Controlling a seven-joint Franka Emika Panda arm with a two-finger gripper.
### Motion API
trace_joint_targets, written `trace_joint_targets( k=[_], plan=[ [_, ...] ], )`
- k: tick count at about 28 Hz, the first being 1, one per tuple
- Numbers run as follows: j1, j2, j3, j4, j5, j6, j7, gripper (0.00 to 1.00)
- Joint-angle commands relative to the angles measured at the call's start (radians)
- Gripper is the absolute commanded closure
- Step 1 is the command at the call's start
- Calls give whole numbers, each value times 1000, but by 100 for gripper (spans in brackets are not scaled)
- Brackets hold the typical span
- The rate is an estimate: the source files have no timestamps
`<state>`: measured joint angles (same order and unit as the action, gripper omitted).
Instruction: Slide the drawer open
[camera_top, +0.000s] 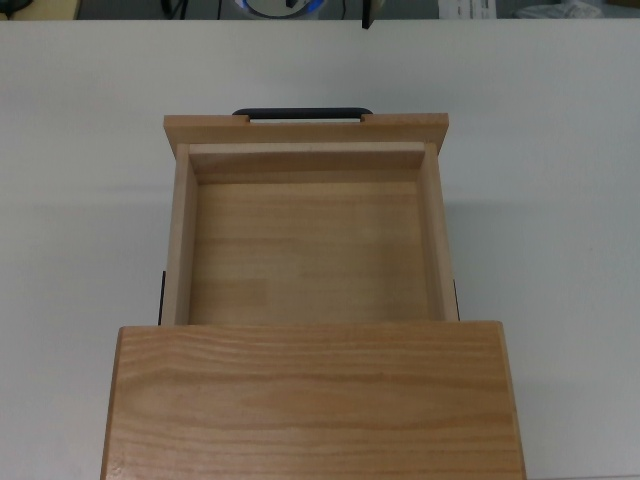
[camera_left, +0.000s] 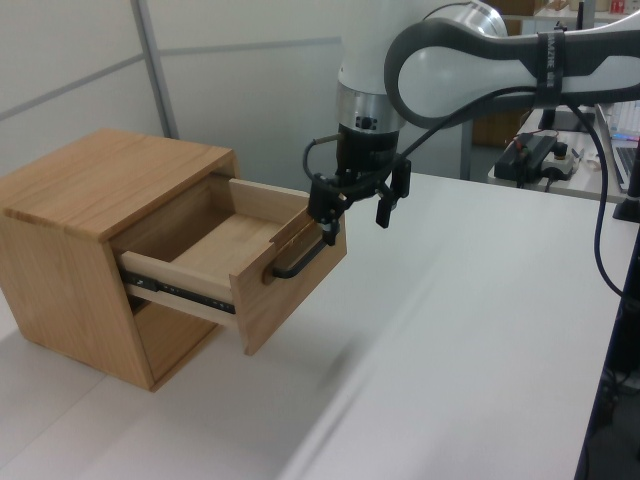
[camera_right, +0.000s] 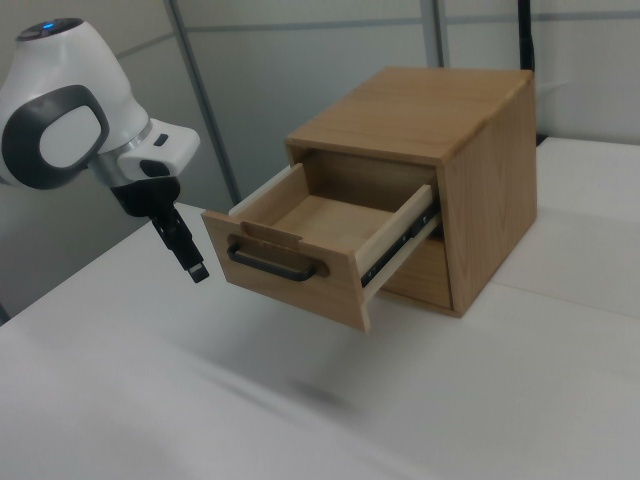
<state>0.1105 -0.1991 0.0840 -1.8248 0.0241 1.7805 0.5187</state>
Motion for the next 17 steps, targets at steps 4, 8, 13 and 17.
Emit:
trace_joint_targets(
  k=[4, 8, 13, 17],
  plan=[
    [-8, 24, -12, 24, 10, -90, -328, 0],
    [-25, 26, -10, 25, 10, -90, -396, 0],
    [-29, 37, -12, 29, 7, -90, -436, 0],
    [-37, 43, -10, 32, 7, -89, -453, 0]
  ],
)
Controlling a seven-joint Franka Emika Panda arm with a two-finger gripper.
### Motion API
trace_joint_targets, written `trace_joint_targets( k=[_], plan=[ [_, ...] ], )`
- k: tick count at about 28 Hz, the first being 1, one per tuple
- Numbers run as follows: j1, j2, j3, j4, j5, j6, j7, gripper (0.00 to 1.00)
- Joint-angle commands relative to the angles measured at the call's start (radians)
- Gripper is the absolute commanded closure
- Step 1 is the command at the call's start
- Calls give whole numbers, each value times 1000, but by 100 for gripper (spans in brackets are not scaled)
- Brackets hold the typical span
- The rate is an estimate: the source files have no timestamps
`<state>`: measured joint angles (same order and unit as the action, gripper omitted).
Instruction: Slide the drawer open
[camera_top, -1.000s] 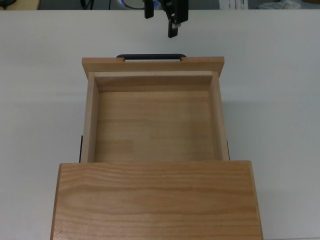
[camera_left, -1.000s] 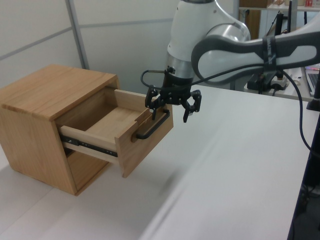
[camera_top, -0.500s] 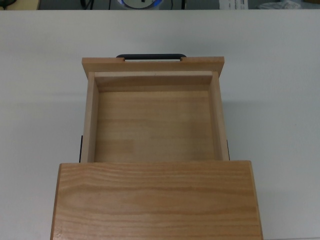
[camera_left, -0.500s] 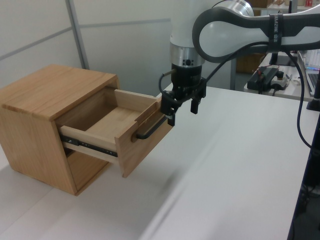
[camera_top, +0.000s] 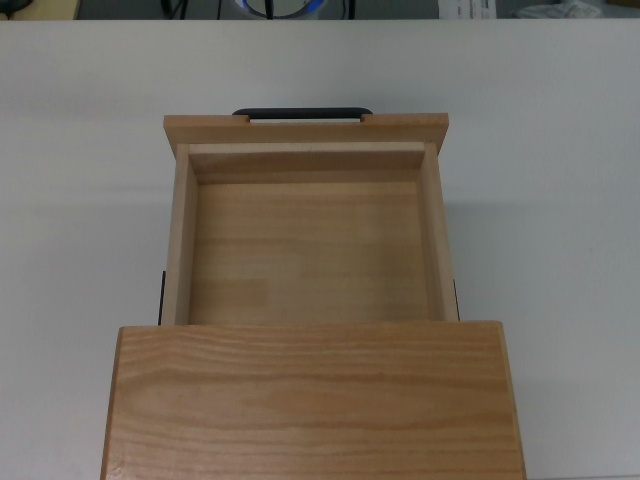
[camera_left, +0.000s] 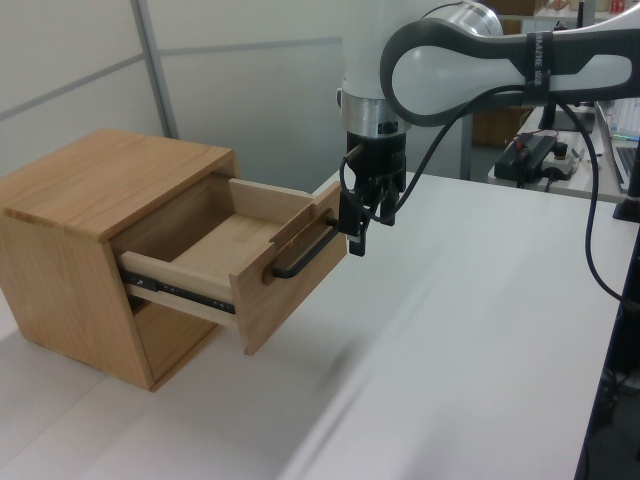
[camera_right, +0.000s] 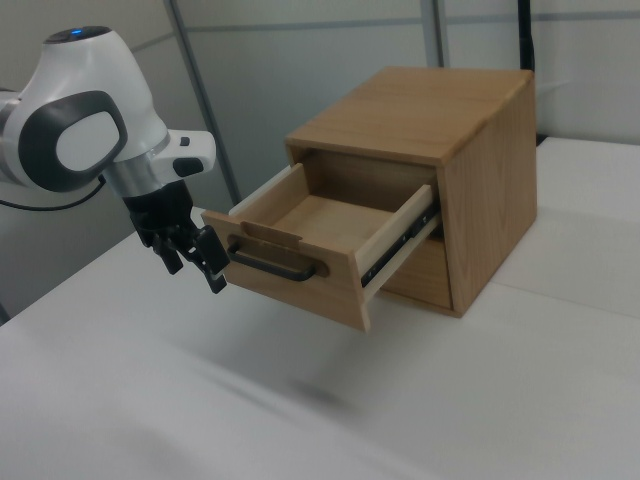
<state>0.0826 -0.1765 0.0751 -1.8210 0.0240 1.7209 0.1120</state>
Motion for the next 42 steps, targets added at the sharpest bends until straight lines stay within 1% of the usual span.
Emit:
trace_joint_targets(
  k=[1, 7, 16, 23, 29, 32, 42],
  plan=[
    [-9, 20, -2, 28, 7, -29, -51, 0],
    [-9, 46, 0, 77, 4, -29, -58, 0],
    [-9, 57, 0, 92, 2, -27, -60, 0],
    [-7, 72, 2, 127, 2, -30, -57, 0],
    [-7, 75, 2, 129, -3, -30, -55, 0],
    [-7, 89, 3, 137, -4, -30, -52, 0],
    [-7, 91, 3, 140, -4, -33, -54, 0]
  ],
)
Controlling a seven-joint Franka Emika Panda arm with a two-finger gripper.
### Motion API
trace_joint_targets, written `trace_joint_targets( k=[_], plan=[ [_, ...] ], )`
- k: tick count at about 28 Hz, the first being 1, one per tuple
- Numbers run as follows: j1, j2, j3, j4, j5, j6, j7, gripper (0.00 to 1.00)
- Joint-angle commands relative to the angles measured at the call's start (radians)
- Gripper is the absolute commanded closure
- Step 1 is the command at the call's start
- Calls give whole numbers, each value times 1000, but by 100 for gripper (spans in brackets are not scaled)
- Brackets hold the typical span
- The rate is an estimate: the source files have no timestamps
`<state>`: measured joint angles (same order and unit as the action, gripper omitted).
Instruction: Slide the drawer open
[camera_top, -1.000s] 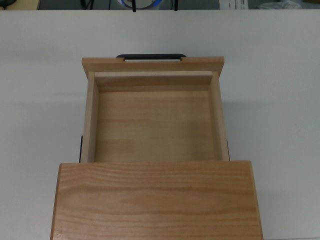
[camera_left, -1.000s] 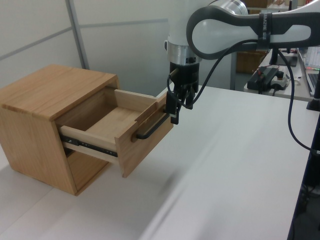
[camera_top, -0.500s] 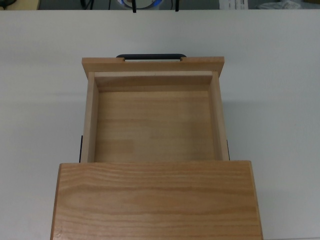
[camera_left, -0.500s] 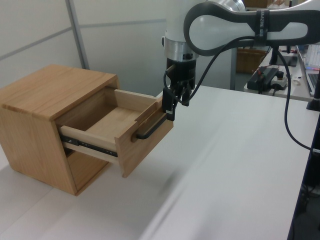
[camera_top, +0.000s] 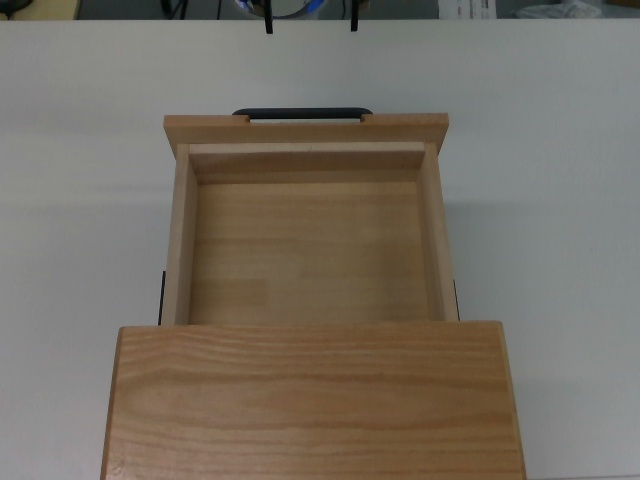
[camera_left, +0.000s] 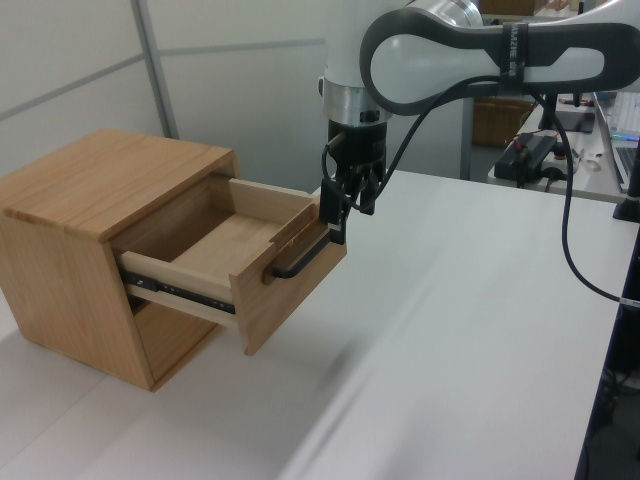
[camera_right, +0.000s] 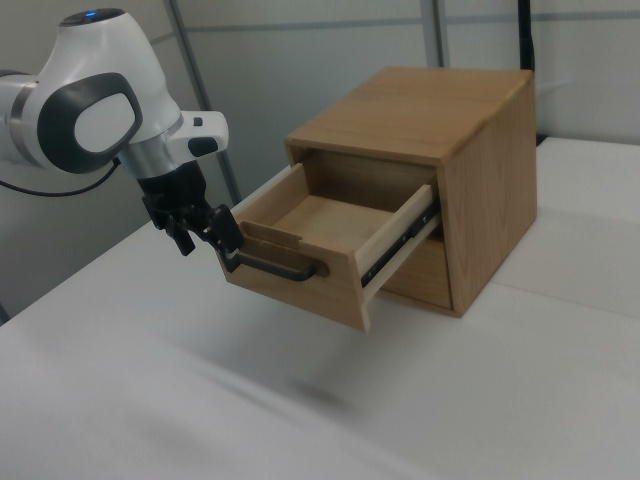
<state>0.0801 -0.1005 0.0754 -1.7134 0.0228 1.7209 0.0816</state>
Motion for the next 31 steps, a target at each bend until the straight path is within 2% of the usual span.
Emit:
trace_joint_targets(
  k=[1, 31],
  plan=[
    [-5, 15, 3, 32, -3, -35, -23, 0],
    [-5, 7, 1, 49, -17, -78, -23, 0]
  ],
)
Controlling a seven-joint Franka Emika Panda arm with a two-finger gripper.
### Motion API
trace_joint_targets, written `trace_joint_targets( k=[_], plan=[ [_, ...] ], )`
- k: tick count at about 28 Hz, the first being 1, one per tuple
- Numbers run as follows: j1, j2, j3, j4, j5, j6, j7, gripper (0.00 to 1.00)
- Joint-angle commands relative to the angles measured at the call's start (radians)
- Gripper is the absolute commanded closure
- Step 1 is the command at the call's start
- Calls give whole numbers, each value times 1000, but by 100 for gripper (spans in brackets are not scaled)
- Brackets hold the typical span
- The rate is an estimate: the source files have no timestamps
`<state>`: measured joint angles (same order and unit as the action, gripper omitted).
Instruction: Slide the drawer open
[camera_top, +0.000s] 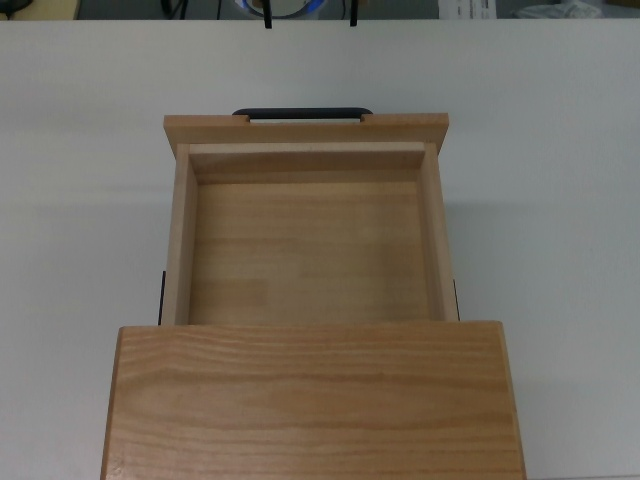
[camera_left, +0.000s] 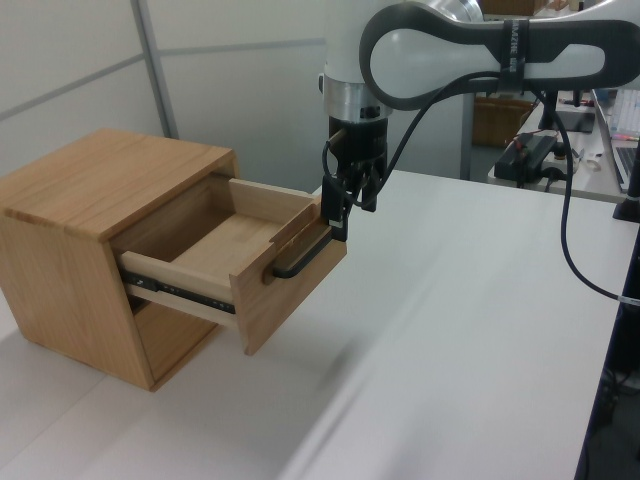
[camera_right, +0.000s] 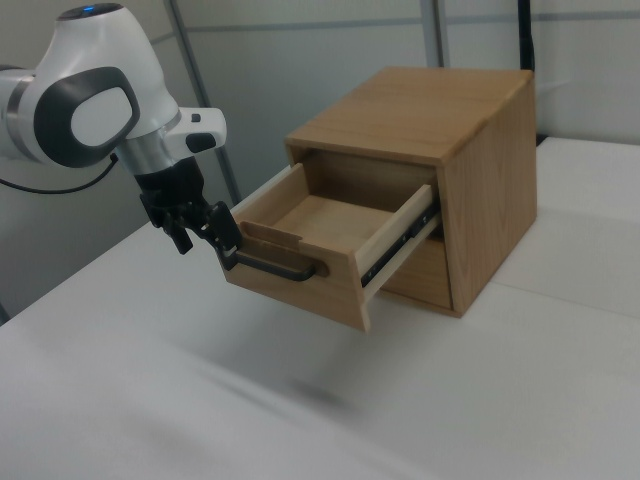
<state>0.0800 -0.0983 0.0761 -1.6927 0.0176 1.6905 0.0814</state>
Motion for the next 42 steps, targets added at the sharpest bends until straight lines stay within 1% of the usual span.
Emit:
trace_joint_targets(
  k=[1, 15, 24, 42],
  plan=[
    [-5, 5, 1, 28, -11, -48, -23, 0],
    [-5, 3, 1, 30, -11, -58, -25, 0],
    [-6, 3, -1, 50, -10, -60, -23, 0],
    [-5, 5, -1, 51, -4, -61, -19, 0]
  ],
)
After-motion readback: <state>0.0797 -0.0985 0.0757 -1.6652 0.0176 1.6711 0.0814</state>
